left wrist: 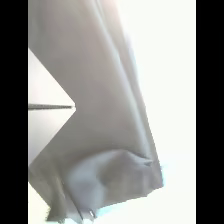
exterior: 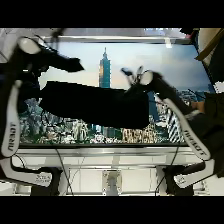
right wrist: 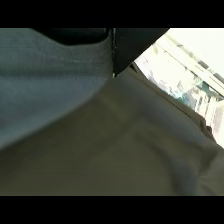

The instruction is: Fold the clothes and pants, and hang the long-sleeved shirts on hangers.

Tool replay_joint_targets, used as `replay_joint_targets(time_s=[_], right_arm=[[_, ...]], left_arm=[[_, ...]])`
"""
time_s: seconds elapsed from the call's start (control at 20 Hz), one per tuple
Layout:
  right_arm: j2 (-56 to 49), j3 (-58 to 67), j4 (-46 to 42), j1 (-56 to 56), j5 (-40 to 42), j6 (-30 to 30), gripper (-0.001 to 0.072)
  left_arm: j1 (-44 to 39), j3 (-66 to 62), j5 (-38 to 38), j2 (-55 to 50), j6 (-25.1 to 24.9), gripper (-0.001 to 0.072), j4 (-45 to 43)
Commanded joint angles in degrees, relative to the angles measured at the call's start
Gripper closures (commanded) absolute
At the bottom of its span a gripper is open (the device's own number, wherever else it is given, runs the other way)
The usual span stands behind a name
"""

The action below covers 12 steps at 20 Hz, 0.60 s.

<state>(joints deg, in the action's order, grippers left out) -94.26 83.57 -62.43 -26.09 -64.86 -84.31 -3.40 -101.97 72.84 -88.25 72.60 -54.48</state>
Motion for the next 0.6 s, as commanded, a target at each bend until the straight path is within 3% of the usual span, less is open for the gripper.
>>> replay_joint_targets(time_s=[0.0, 0.1, 0.2, 0.35, 0.55], right_arm=[[-6.5, 2.0, 0.7, -9.3, 12.9, 0.1, 0.0693], [-7.1, 4.7, -1.7, -12.7, 19.0, 2.1, 0.0556], [-7.1, 8.8, -5.9, -14.4, 19.5, 3.0, 0.0441], [-7.0, 15.3, -9.9, -13.3, 14.8, 2.9, 0.0423], [-7.0, 19.3, -16.4, -4.7, -6.4, -0.4, 0.0422]], left_arm=[[6.8, 0.0, 3.3, 4.5, -0.2, 0.0692, -0.7], [7.6, 0.0, 4.8, 4.9, -1.1, 0.0692, -0.7], [7.5, 0.1, 5.7, 4.9, -1.6, 0.0692, -0.6], [7.3, 0.1, 5.7, 4.9, -1.7, 0.0692, -0.6], [7.3, 0.1, 6.8, 4.9, -1.7, 0.0692, -0.6]])
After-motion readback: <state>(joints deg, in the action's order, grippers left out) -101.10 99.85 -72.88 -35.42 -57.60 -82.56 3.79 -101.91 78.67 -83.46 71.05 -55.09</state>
